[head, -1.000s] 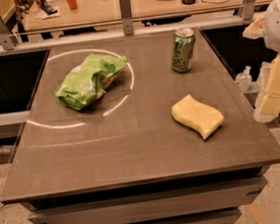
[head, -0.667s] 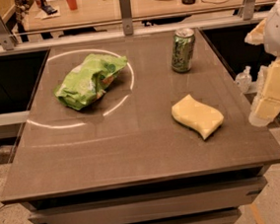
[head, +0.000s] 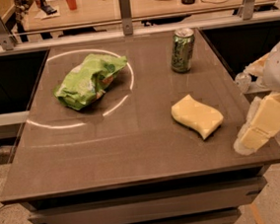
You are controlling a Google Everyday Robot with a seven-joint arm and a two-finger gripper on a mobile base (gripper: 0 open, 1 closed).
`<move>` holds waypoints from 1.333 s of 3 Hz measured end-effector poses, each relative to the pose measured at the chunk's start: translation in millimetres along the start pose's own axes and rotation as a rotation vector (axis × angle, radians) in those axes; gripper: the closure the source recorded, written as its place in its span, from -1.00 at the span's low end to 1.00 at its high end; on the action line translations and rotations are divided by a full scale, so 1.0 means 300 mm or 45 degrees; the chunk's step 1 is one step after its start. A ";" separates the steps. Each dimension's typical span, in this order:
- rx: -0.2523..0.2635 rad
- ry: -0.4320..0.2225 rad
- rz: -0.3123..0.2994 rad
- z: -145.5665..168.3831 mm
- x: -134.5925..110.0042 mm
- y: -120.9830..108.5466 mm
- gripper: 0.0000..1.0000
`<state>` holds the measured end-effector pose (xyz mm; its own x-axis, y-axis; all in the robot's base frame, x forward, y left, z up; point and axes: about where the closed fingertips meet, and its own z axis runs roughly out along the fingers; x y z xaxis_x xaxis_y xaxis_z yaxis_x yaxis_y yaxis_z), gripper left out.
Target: Move sponge near green rice chip bag
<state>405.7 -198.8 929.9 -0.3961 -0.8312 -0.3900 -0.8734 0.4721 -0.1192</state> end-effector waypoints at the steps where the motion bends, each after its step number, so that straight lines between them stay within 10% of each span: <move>1: 0.053 -0.084 -0.075 0.079 -0.020 0.015 -1.00; 3: 0.187 -0.100 0.002 0.217 -0.040 -0.080 -1.00; 4: 0.184 -0.072 0.194 0.265 -0.040 -0.133 -1.00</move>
Offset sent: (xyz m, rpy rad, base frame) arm 0.0464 0.0232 -0.0565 0.0074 -0.2322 -0.0353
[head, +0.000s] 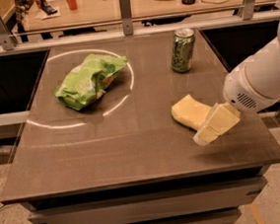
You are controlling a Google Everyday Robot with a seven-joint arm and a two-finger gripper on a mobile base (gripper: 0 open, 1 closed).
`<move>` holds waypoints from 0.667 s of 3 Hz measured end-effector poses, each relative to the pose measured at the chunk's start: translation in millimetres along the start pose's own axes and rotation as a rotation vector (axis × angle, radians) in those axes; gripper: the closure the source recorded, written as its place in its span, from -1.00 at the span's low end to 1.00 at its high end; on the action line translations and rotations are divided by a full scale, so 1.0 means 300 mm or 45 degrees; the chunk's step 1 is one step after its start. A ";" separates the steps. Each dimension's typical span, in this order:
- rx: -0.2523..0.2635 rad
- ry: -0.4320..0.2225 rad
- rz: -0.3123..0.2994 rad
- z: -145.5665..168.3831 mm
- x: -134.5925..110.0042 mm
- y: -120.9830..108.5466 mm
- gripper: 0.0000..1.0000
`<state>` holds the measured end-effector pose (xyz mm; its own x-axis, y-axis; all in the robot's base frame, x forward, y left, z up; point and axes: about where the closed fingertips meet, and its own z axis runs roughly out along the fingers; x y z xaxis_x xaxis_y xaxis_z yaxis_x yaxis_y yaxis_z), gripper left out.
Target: Move sponge near green rice chip bag
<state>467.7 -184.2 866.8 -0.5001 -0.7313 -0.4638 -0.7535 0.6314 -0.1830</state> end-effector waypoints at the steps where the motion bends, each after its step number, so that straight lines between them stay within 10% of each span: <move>1: -0.018 0.011 0.210 0.026 -0.009 -0.013 -1.00; 2: -0.047 -0.039 0.357 0.048 -0.007 0.001 -1.00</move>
Offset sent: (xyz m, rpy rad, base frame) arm 0.0077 0.0104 -0.0210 0.2865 0.0961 -0.2938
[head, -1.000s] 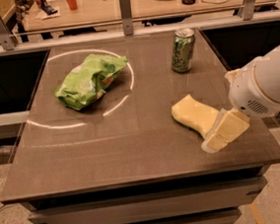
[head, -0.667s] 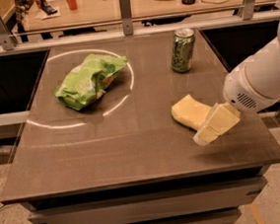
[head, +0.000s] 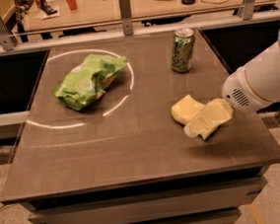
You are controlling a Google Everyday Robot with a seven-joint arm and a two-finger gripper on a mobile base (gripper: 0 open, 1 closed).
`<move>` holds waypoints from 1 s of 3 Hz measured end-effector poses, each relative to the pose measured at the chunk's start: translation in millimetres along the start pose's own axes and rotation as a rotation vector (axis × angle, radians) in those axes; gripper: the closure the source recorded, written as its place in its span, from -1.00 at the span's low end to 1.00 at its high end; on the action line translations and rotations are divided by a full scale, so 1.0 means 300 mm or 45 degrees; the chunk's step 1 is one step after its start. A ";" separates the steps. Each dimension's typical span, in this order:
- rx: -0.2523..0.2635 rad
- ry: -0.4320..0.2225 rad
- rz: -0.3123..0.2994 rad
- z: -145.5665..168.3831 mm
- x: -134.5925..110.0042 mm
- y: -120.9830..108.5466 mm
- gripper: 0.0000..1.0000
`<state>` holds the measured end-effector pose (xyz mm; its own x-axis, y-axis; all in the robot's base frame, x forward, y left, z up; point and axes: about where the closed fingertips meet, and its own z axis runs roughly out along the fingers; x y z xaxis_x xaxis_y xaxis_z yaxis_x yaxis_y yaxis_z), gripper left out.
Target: Move sponge near green rice chip bag
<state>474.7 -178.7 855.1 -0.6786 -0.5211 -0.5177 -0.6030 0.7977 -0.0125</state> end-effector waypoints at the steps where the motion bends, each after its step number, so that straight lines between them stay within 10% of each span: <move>1: -0.078 -0.092 0.042 0.037 0.011 0.033 -1.00; 3: -0.119 -0.129 -0.042 0.058 0.008 0.067 -1.00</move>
Offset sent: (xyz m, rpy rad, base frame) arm -0.0083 0.0289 -0.0297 0.1320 -0.0544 0.1470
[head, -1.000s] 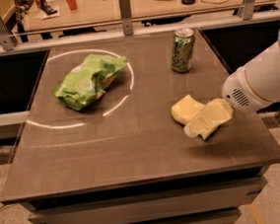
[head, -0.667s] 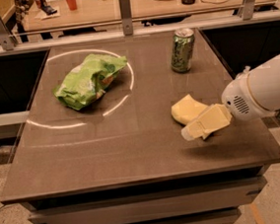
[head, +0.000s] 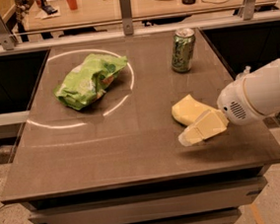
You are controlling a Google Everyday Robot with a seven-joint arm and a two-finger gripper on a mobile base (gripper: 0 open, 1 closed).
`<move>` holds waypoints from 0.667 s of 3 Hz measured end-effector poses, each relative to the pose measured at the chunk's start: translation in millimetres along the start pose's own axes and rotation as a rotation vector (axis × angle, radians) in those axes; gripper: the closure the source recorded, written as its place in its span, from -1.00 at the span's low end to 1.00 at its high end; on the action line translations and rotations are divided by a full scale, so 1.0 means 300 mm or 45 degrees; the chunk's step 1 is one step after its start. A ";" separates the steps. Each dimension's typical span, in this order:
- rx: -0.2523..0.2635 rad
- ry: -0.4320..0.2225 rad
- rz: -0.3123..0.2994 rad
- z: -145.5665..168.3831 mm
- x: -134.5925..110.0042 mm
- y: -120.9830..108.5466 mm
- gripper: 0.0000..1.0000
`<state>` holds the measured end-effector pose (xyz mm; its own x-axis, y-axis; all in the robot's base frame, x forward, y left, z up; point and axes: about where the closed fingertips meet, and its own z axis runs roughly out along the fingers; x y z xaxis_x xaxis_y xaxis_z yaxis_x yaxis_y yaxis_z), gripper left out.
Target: Move sponge near green rice chip bag
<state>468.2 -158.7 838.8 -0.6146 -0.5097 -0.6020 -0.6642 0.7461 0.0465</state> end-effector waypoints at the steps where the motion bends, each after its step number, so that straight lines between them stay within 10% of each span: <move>1: -0.003 -0.021 -0.035 -0.009 -0.003 0.012 -1.00; 2: -0.014 -0.080 -0.103 -0.003 -0.027 0.035 -1.00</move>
Offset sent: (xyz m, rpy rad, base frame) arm -0.0001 0.0235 0.0083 0.0328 -0.1514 0.1387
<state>465.9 -146.9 844.9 -0.5313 -0.5399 -0.6529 -0.7153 0.6988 0.0043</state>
